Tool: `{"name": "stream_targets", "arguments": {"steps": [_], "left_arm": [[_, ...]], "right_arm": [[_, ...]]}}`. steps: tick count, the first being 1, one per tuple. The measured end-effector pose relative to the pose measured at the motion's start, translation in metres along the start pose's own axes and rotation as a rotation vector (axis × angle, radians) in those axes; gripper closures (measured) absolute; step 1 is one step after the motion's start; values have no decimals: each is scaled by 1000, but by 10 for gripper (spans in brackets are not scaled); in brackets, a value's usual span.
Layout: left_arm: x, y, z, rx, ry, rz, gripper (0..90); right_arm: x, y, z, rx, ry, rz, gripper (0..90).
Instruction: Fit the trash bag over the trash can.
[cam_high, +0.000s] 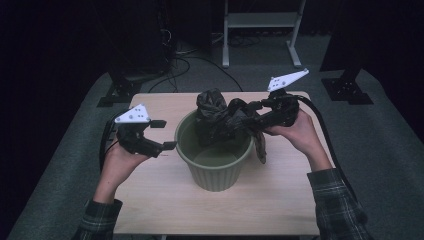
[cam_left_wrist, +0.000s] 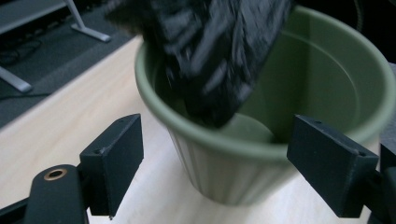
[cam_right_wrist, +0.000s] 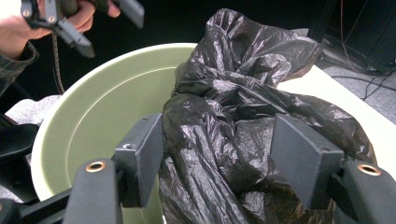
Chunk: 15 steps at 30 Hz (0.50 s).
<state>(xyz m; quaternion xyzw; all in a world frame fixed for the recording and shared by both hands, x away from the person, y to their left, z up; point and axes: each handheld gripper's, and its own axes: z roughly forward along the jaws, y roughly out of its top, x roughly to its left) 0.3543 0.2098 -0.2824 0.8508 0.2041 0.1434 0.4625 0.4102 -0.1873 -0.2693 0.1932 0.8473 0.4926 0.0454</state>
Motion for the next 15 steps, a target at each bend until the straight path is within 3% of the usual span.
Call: {"name": "stream_targets", "arguments": {"steps": [5,15], "left_arm": [[6,27,15,-6,-13,37,172],[25,59,53,18,-24,64,172]], "right_arm": [[0,-3,3,11,3,3,333],[-1,-4,10,24,11,2,335]]}}
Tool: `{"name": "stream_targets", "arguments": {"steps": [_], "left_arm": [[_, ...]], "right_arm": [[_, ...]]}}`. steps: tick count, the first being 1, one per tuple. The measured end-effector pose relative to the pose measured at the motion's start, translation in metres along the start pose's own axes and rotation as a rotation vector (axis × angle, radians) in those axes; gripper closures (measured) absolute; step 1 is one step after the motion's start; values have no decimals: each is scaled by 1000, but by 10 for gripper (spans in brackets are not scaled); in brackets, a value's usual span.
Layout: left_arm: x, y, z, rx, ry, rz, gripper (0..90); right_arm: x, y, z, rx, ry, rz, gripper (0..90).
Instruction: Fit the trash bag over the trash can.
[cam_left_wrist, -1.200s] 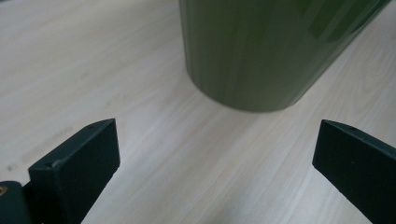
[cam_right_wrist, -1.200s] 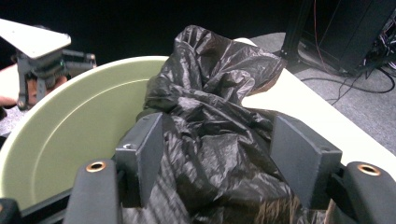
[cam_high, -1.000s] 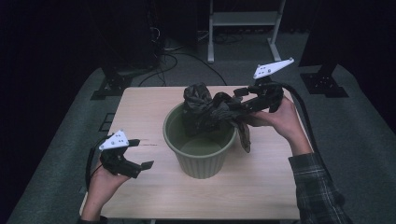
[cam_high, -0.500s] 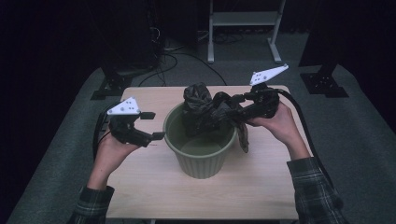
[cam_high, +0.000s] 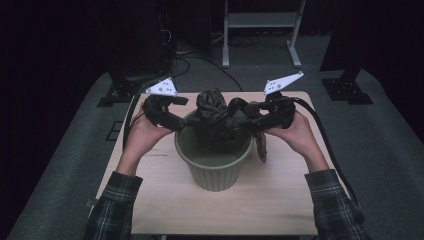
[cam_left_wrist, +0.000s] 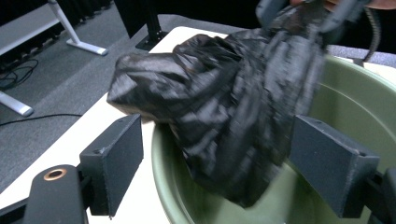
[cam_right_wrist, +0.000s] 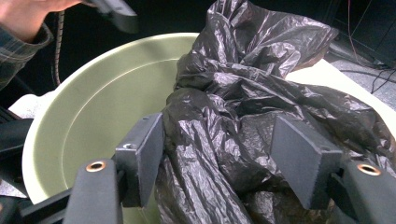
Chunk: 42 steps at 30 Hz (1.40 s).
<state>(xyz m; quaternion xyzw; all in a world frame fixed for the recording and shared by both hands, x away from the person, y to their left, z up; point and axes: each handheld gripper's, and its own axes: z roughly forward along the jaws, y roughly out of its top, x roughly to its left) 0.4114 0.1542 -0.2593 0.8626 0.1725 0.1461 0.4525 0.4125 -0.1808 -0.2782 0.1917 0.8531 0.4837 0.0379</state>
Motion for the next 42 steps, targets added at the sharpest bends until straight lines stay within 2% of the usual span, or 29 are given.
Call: {"name": "stream_targets", "arguments": {"steps": [6,9,11,14,15,17,19,22,25,26,28,29,31,36,42], "left_arm": [[20,6,21,25,-15,-10,234],[23,6,27,22,-22,-7,306],[24,6,31,32,-37,-1,369],[20,5,34,70,-101,-11,603],[17,4,34,88,-116,-12,641],[11,1,35,130,-151,-8,709],[3,-3,35,159,-179,-9,730],[-11,-9,35,213,-216,1,703],[-24,-13,31,231,-229,25,596],[-28,-13,29,229,-224,37,560],[-33,-13,24,210,-157,69,390],[-34,-12,21,201,-149,74,370],[-34,-9,17,166,-138,66,333],[-32,3,17,146,-120,66,296],[-28,13,23,124,-134,49,290]], "right_arm": [[-2,-3,2,0,7,5,340],[-4,-6,3,5,4,10,346],[-5,-8,3,10,3,13,386],[-6,-11,3,14,1,16,463],[-6,-12,3,15,1,14,481],[-7,-12,1,19,3,15,574],[-6,-11,0,11,4,10,645],[-6,-10,-2,-7,6,6,667],[-6,-10,-2,-20,5,13,661],[-7,-9,-2,-24,7,13,669],[-7,-8,-1,-32,10,16,670],[-7,-7,0,-33,13,16,665],[-6,-6,1,-36,16,13,649],[-2,-4,2,-27,16,7,626],[-2,-4,0,-20,12,5,613]]}}
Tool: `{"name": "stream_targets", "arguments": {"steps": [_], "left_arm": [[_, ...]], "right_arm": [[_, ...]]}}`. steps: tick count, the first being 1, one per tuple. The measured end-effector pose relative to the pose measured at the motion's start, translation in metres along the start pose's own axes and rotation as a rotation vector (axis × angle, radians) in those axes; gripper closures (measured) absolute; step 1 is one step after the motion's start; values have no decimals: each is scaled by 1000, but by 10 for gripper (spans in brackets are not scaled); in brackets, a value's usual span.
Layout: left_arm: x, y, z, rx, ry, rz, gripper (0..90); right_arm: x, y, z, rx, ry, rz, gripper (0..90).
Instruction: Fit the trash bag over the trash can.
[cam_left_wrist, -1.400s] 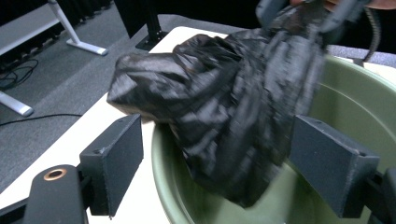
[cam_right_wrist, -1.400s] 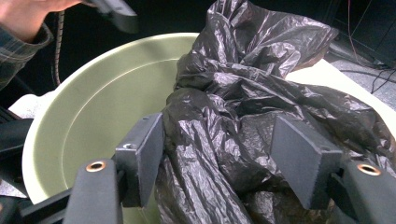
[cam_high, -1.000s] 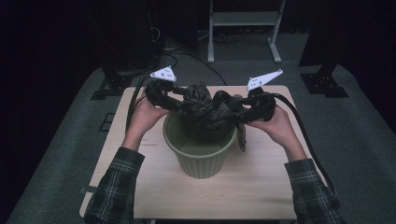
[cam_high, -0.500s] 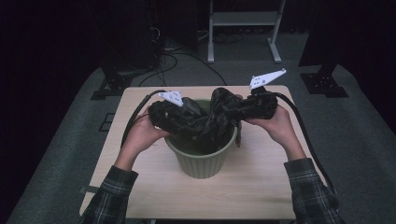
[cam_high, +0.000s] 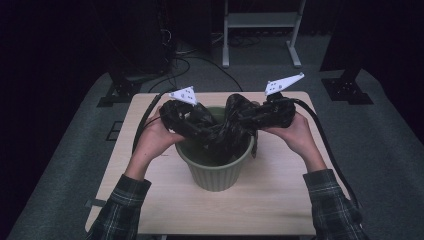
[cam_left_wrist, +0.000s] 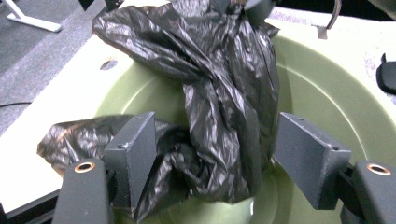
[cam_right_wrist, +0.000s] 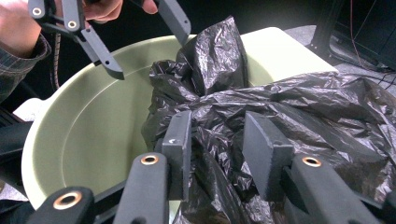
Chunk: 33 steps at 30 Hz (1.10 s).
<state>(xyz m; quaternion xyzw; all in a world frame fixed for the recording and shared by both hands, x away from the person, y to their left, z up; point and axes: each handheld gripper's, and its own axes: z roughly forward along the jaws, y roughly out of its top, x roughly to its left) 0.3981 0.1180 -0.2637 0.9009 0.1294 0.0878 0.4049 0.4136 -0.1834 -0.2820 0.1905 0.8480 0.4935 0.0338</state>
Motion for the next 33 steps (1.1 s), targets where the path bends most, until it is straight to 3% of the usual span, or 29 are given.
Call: {"name": "stream_targets", "arguments": {"steps": [9,18,22,24,28,30,33], "left_arm": [[8,24,14,-23,-16,-6,308],[19,38,55,16,-75,-51,357],[23,36,66,55,-106,-73,489],[22,35,69,74,-127,-80,606],[17,30,62,72,-157,-90,810],[14,25,55,72,-151,-97,844],[10,15,41,55,-136,-108,854]], "right_arm": [[-1,-3,-7,-2,-9,3,604],[-2,-11,-6,18,-20,6,594],[-4,-14,-7,16,-19,12,611],[-4,-15,-8,18,-22,10,637],[-3,-16,-10,17,-24,-4,781],[-2,-17,-12,17,-23,-14,857],[-1,-17,-13,16,-21,-16,890]]}}
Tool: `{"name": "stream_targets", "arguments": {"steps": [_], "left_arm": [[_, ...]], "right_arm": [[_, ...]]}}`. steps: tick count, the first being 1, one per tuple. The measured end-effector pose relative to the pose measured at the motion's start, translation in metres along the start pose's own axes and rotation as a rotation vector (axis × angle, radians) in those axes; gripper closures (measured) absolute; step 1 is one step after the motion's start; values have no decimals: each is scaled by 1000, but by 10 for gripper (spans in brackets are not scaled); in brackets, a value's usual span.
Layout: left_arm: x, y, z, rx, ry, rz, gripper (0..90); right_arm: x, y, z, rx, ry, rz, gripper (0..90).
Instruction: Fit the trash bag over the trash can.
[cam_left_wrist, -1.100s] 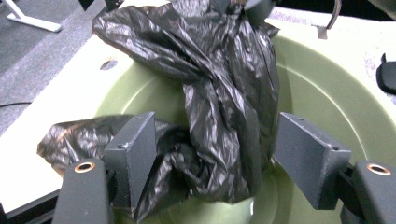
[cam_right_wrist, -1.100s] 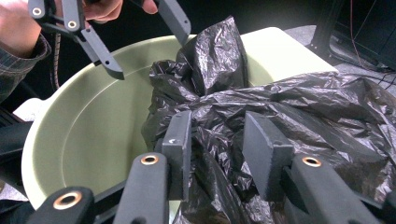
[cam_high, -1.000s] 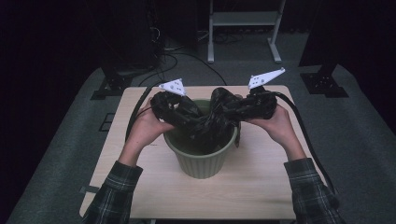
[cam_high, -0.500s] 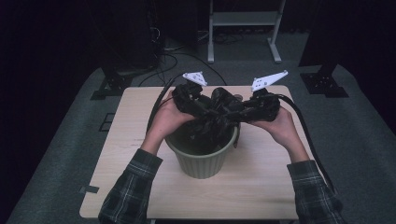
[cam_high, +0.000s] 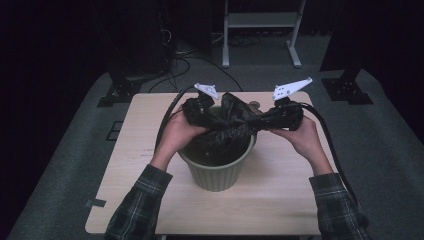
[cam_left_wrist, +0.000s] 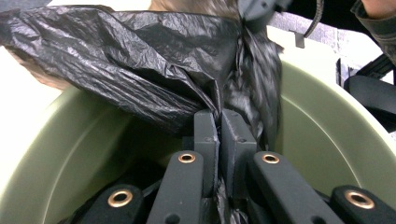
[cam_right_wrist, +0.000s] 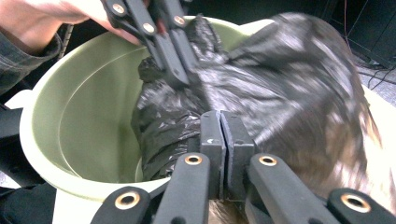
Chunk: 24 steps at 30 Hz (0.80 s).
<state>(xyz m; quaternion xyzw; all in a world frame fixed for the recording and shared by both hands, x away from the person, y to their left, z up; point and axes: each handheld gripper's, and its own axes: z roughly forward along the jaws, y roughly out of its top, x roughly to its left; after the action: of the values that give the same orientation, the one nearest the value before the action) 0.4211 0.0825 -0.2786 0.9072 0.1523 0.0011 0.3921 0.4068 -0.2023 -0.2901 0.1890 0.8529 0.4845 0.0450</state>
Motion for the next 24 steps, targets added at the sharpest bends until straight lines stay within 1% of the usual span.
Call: {"name": "stream_targets", "arguments": {"steps": [2,4,6,10,11,12,15,17,19,20,21,23,24], "left_arm": [[-4,-10,-12,-16,13,5,854],[-8,-21,-25,-38,19,2,854],[-11,-31,-38,-55,41,0,854],[-14,-51,-59,-84,66,-8,852],[-14,-54,-62,-92,74,-13,826],[-14,-56,-64,-100,85,-18,769],[-14,-54,-64,-120,87,-16,667],[-14,-49,-59,-123,86,-14,583],[-14,-43,-51,-120,72,-8,514],[-14,-40,-46,-110,71,-10,469],[-13,-36,-39,-93,71,-15,451],[-13,-31,-29,-87,59,-10,404],[-13,-29,-26,-89,51,-8,401]], "right_arm": [[1,0,-1,1,2,-1,891],[2,0,-1,3,2,-6,891],[3,0,-1,4,2,-8,891],[3,0,-2,4,-1,-9,892],[4,0,-2,0,4,-10,892],[5,0,-2,-4,9,-10,893],[8,2,1,-17,22,-19,893],[10,3,4,-8,28,-25,893],[12,4,7,-6,38,-28,893],[14,5,8,0,46,-31,893],[15,5,9,2,50,-35,893],[19,6,10,-2,69,-43,893],[23,8,10,-1,77,-54,892]]}}
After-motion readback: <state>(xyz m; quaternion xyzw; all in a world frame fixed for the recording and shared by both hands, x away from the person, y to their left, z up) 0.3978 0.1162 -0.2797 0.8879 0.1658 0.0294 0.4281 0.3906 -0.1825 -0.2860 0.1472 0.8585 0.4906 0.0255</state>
